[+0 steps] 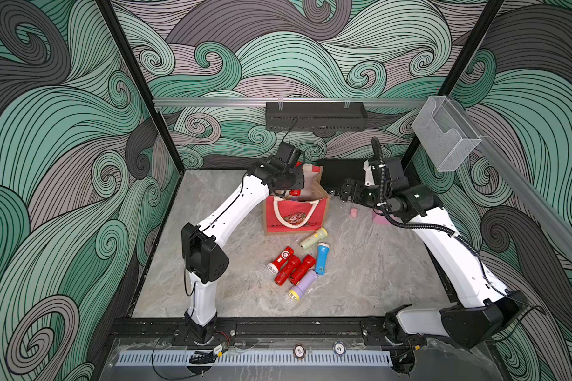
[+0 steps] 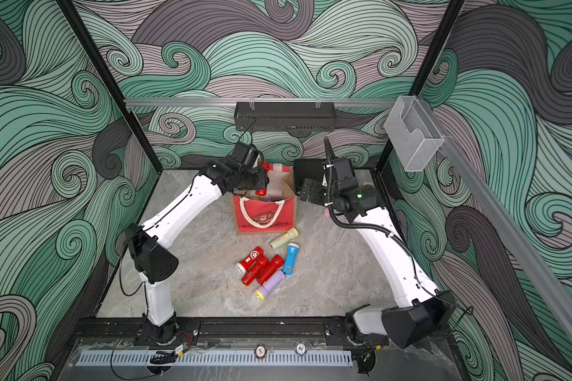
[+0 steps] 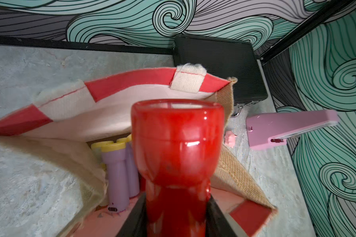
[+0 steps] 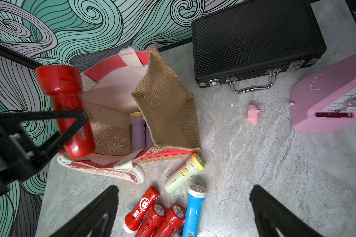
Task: Put the flashlights into the tote bags
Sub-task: Place the flashlight in the canvas bag.
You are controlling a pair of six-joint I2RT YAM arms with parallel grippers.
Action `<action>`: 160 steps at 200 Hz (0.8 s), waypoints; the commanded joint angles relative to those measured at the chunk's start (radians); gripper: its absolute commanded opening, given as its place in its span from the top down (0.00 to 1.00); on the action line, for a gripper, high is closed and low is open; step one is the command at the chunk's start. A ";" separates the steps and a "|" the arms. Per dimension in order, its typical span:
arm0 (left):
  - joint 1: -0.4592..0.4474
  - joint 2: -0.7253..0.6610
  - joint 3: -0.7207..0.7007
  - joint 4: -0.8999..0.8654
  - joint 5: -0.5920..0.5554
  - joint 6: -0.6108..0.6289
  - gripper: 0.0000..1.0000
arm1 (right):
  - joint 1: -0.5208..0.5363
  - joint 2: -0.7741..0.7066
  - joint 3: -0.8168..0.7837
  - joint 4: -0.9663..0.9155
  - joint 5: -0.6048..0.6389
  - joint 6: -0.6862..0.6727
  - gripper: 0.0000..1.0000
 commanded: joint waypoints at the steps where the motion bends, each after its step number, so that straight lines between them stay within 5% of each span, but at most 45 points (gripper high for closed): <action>1: -0.008 0.041 0.038 0.023 -0.024 0.019 1.00 | -0.005 -0.007 0.015 -0.032 0.011 -0.015 0.00; 160: -0.020 0.291 0.039 0.017 -0.074 0.003 1.00 | -0.006 -0.057 -0.027 -0.068 0.004 -0.027 0.00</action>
